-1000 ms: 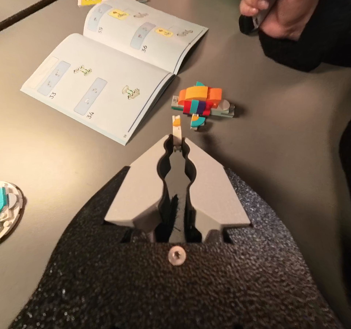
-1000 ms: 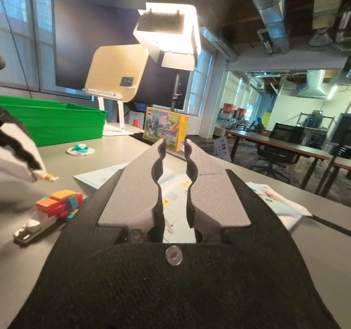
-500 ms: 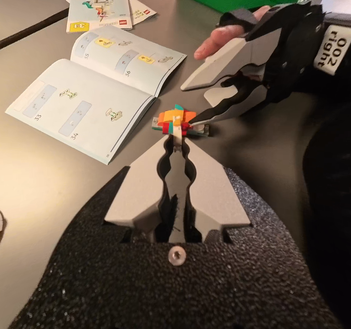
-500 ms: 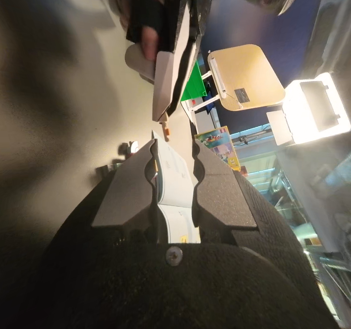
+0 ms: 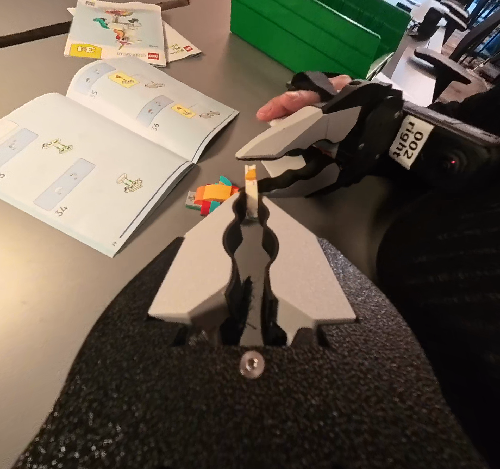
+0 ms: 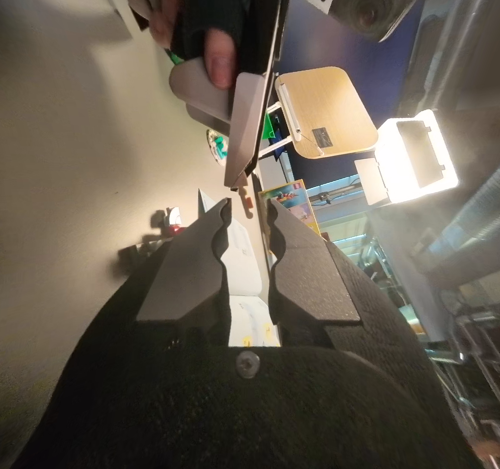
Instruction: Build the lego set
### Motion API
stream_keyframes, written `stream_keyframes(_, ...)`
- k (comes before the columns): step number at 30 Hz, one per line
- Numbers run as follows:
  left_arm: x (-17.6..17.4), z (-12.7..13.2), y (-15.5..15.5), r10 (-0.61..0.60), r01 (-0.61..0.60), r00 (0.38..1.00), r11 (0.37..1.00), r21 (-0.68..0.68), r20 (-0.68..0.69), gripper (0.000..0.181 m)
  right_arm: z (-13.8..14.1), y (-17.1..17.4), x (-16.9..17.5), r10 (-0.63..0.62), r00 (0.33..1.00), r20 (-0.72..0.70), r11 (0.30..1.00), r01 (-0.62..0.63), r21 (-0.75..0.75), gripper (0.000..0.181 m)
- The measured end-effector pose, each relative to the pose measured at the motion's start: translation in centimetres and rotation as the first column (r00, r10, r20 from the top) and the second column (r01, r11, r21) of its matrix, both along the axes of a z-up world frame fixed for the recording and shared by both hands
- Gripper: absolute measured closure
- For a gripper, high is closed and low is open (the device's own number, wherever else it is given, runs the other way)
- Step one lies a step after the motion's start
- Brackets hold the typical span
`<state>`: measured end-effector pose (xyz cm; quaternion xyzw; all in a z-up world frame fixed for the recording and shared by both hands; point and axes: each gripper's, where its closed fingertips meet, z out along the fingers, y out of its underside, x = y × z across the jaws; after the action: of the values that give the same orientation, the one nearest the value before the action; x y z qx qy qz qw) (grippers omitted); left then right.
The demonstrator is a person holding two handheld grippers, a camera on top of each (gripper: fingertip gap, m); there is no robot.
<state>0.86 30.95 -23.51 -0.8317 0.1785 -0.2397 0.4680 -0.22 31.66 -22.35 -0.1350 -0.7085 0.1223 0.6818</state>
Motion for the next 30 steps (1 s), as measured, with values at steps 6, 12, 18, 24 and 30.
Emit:
stream_keyframes(6, 0.2, 0.2, 0.1, 0.004, -0.003, 0.999, 1.0, -0.013, 0.035, 0.175, 0.0, -0.1, 0.1, -0.004, 1.0, 0.009, 0.999, 0.004, 0.036, 0.17)
stream_keyframes(12, 0.2, 0.7, 0.2, 0.012, -0.013, 0.999, 1.0, 0.006, 0.049, 0.175, 0.2, -0.1, 0.3, -0.016, 1.0, 0.014, 0.997, 0.015, 0.071, 0.177)
stream_keyframes(18, 0.6, 0.6, 0.1, 0.008, -0.006, 0.999, 0.999, 0.038, -0.041, 0.175, 0.8, -0.3, 0.4, -0.027, 1.0, -0.005, 0.995, 0.028, 0.091, 0.177)
stream_keyframes(24, -0.6, 2.4, -0.7, 0.049, -0.047, 0.999, 0.994, 0.098, -0.015, 0.175, 1.9, 1.9, 1.2, -0.155, 0.987, -0.046, 0.977, 0.16, 0.14, 0.177)
stream_keyframes(30, -3.8, 5.0, -1.8, 0.132, -0.156, 0.974, 0.98, 0.122, 0.183, 0.175, 3.2, 2.3, 1.3, -0.156, 0.982, -0.11, 0.983, 0.166, 0.079, 0.177)
